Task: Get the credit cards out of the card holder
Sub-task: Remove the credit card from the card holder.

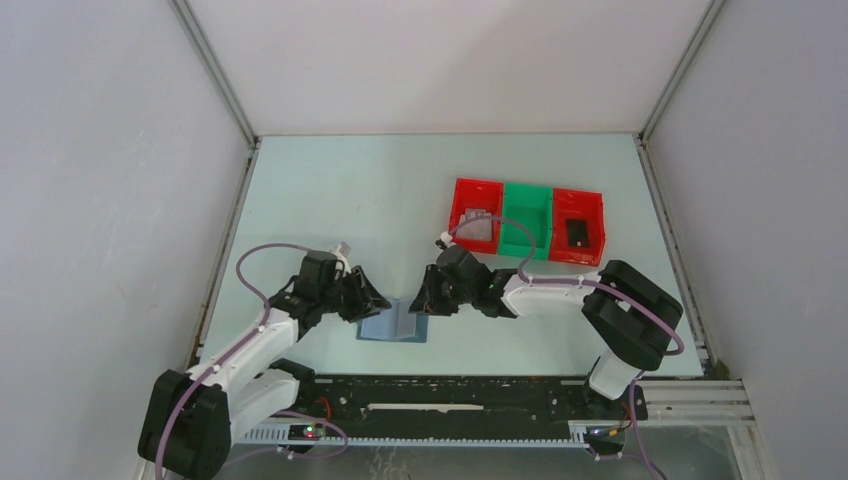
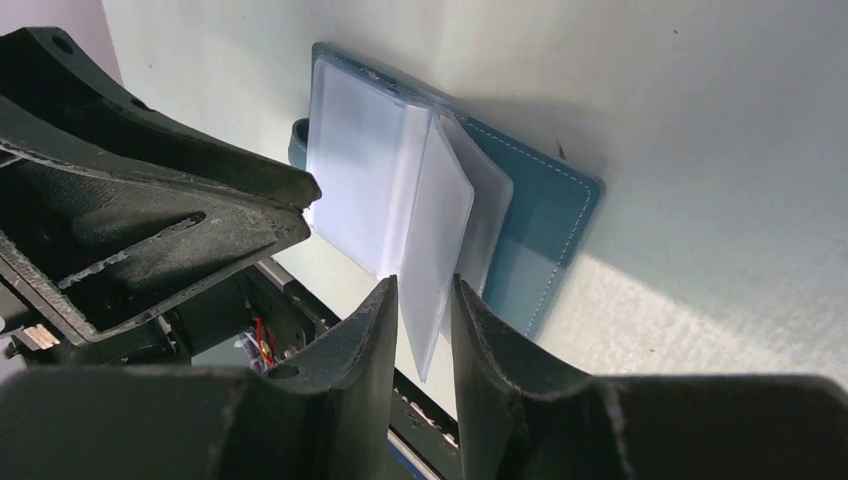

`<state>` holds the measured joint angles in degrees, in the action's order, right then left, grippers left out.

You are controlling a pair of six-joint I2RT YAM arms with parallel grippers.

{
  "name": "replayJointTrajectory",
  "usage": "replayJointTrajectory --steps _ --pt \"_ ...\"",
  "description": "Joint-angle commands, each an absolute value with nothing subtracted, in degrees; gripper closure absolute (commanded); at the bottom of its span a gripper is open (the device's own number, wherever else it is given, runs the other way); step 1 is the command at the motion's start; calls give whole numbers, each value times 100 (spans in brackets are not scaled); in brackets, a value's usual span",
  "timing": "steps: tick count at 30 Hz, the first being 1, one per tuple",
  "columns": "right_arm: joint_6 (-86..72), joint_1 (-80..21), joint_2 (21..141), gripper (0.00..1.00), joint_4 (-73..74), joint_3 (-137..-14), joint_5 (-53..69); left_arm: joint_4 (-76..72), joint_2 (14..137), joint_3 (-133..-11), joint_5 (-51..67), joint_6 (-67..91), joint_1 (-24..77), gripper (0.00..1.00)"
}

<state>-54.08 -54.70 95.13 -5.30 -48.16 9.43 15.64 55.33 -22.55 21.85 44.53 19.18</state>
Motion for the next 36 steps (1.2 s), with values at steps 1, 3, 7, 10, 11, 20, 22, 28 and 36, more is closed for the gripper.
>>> replayJointTrajectory --steps 1,3,7,10,11,20,22,28,36 --pt "-5286 -5495 9317 66 -530 -4992 837 1569 5448 -2464 2259 4325 1890 56" --pt "-5257 -5493 9355 66 -678 -4992 993 1565 5453 -2461 2263 4324 1895 56" --pt "-5174 -5533 9358 66 -928 -5015 1200 1577 5454 -2492 2262 4324 1890 56" --pt "-5078 -5575 9409 67 -939 -5122 1292 1642 5445 -2532 2238 4295 1894 56" --pt "-5055 -5588 9430 67 -940 -5158 1300 1664 5453 -2546 2221 4282 1890 56" --pt "-5070 -5630 9556 66 -903 -5290 1290 1718 5463 -2584 2260 4204 1890 55" --pt "-5071 -5629 9576 66 -846 -5291 1249 1706 5511 -2592 2342 4165 1890 54" --pt "-5293 -5595 9590 66 -530 -5284 1013 1699 5563 -2597 2413 4118 1891 54" --pt "-5780 -5457 9422 62 -361 -4750 724 1497 5818 -2511 2490 4211 1951 54"
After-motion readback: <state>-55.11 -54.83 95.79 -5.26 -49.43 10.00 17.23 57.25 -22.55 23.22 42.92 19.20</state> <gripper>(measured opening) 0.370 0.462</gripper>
